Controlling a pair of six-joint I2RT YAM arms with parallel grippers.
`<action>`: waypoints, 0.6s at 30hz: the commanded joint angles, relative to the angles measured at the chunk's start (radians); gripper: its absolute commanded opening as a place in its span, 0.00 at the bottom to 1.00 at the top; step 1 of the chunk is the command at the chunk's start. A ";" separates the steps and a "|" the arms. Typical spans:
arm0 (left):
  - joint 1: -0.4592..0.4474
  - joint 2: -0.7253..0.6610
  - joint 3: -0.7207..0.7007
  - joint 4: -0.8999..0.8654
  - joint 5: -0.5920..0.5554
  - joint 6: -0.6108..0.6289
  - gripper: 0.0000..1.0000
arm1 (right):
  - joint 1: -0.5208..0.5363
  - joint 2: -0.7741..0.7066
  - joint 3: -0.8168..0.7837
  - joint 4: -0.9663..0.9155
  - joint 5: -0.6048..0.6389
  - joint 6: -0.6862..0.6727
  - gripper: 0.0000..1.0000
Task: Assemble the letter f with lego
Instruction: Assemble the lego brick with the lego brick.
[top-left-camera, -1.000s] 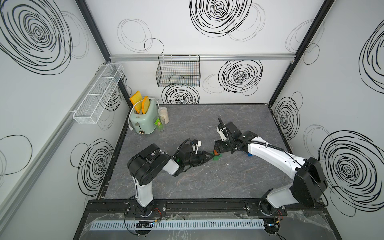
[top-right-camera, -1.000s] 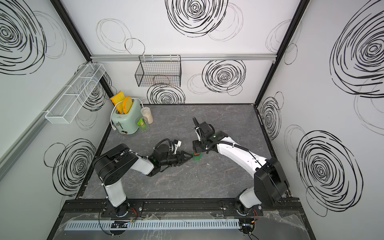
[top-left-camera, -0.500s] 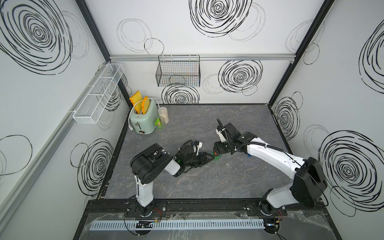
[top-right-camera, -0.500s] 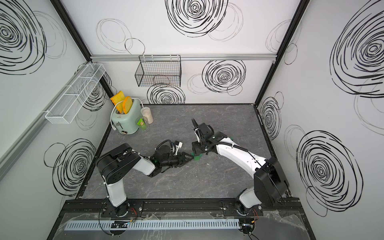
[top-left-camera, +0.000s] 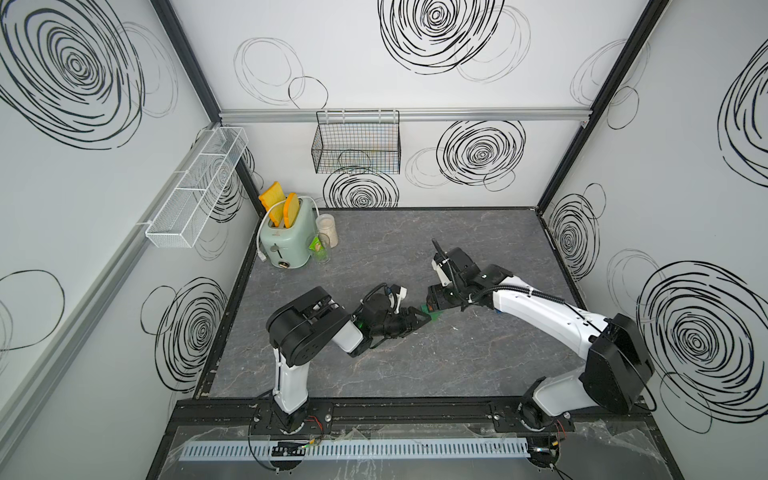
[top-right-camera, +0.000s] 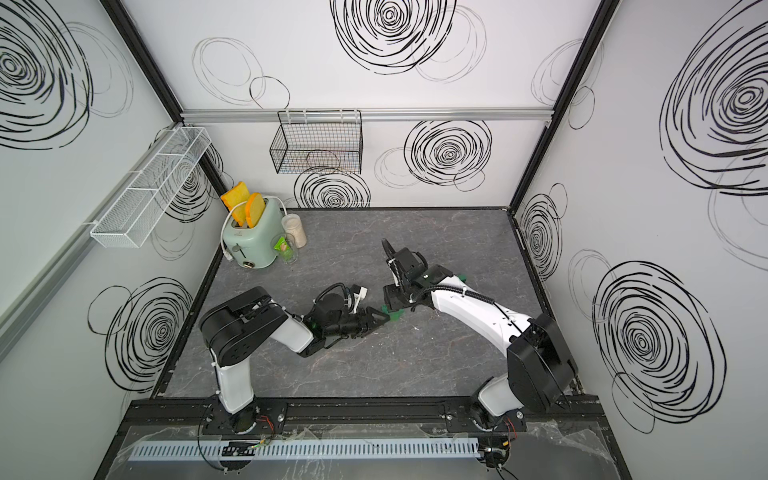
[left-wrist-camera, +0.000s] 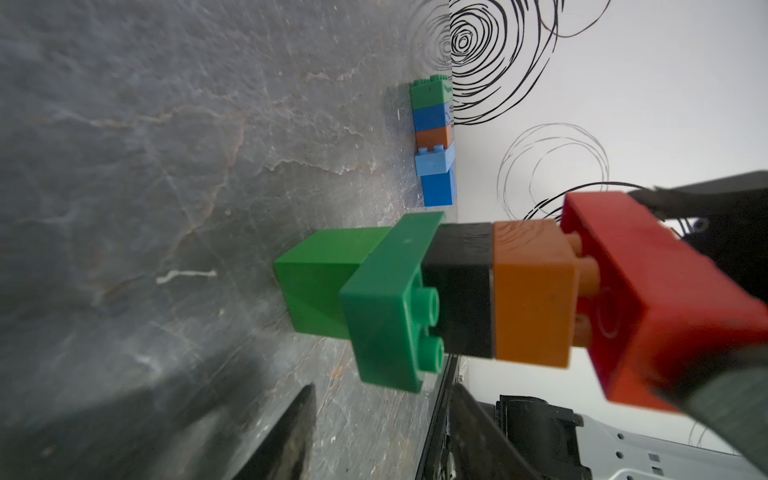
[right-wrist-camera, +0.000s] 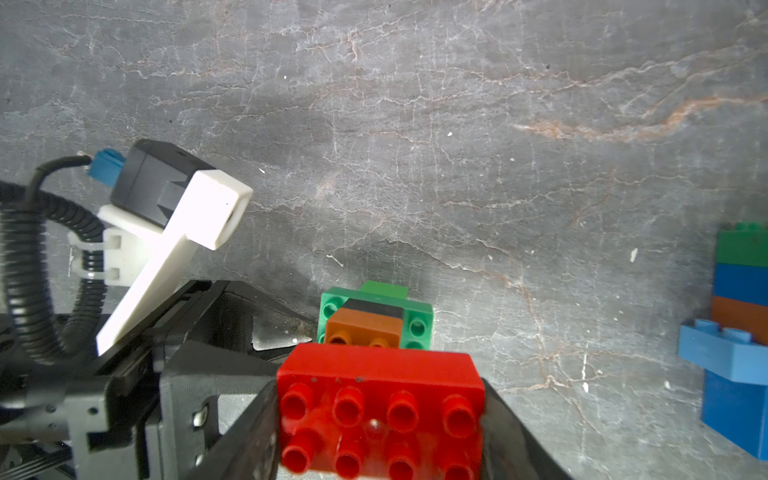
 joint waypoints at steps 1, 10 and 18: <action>-0.006 0.011 -0.008 0.087 -0.009 -0.023 0.53 | 0.005 0.013 -0.012 -0.032 0.028 0.013 0.59; -0.001 0.003 -0.011 0.097 0.002 -0.020 0.53 | 0.005 0.035 -0.012 -0.035 0.050 0.026 0.59; 0.022 -0.052 -0.033 0.079 0.010 -0.003 0.53 | 0.005 0.060 -0.010 -0.040 0.053 0.030 0.59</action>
